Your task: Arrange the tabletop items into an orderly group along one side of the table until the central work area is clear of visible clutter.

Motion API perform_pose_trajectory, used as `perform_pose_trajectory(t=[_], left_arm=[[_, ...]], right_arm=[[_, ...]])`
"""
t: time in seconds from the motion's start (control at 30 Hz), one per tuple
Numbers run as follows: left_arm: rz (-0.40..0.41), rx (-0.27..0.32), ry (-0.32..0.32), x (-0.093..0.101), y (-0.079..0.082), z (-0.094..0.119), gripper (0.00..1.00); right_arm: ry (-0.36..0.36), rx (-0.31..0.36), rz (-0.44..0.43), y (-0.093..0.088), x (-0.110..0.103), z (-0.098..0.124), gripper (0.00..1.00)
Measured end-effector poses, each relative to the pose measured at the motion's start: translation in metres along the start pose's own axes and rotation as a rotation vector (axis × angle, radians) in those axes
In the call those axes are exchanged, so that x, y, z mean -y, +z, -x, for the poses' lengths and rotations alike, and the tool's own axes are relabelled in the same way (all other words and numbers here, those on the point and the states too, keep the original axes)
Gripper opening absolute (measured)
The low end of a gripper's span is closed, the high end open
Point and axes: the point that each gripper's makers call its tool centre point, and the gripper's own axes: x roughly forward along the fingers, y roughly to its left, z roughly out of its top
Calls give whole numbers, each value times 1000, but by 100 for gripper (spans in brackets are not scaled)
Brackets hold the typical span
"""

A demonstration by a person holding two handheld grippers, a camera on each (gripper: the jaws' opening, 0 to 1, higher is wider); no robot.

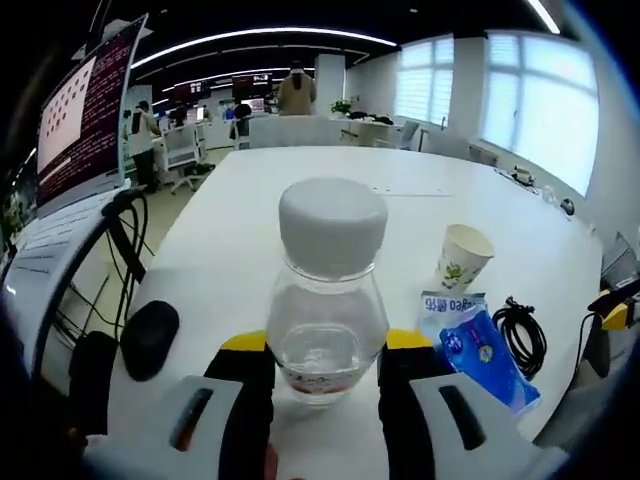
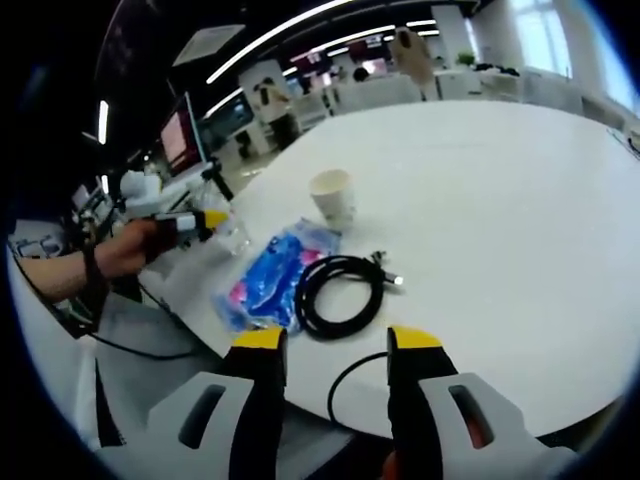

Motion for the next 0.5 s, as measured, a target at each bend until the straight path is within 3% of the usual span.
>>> perform_pose_trajectory(t=[0.5], left_arm=[[48,12,15,-14,17,-39,39]], right_arm=[[-11,6,-1,5,5,3,38]])
